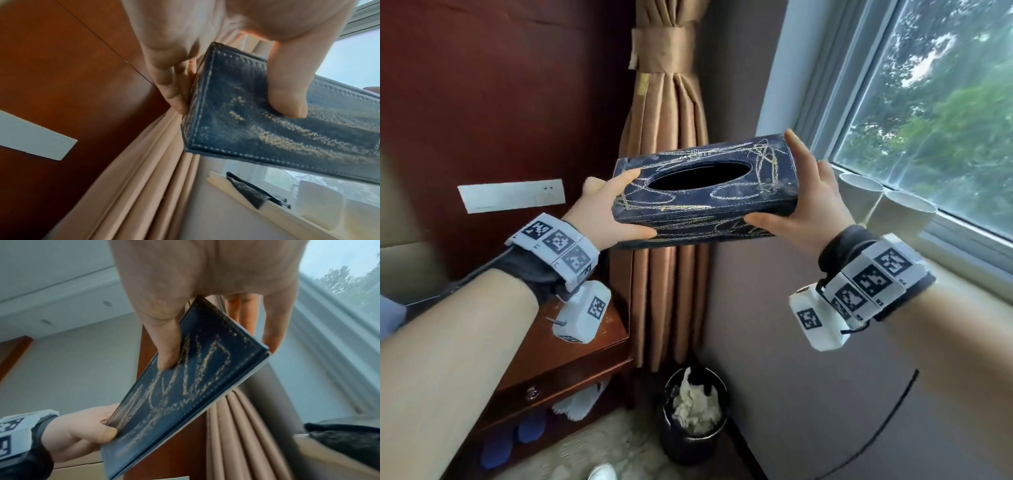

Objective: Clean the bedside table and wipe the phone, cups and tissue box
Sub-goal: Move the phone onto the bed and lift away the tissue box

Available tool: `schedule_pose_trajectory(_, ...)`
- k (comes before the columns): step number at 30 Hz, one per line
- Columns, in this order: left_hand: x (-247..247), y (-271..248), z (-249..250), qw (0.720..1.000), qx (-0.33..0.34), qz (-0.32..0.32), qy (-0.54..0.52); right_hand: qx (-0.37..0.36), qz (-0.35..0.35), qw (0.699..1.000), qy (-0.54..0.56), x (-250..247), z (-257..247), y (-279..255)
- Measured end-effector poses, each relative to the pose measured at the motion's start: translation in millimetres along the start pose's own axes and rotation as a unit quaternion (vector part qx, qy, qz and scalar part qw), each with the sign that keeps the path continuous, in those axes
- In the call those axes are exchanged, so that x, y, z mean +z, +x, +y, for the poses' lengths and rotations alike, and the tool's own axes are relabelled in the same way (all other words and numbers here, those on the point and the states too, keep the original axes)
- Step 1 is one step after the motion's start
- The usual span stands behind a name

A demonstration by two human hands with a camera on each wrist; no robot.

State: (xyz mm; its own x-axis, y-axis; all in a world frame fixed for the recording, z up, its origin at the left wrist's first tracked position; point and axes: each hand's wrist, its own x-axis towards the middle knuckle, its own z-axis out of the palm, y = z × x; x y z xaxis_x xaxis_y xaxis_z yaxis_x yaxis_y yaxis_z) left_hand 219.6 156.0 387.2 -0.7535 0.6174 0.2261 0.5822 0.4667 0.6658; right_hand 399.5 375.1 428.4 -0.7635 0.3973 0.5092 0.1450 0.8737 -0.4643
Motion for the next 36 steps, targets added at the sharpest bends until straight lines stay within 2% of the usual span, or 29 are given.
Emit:
schedule_pose_trajectory(12,110,32,105,0.983,0.127,-0.133,-0.011,0.169,0.058,0.979,-0.097,-100,73,-87)
schedule_pose_trajectory(23,190,27,183,0.945,0.219,-0.238,0.041,0.290,0.104,0.942,-0.131,-145,121,-169)
schedule_pose_trajectory(31,213,25,214,0.938,0.238,-0.246,0.064,0.332,0.096,0.928,-0.139,-161,144,-188)
schedule_pose_trajectory(36,212,30,224,0.936,0.232,-0.251,0.084,0.382,0.005,0.909,-0.167,-175,145,-181)
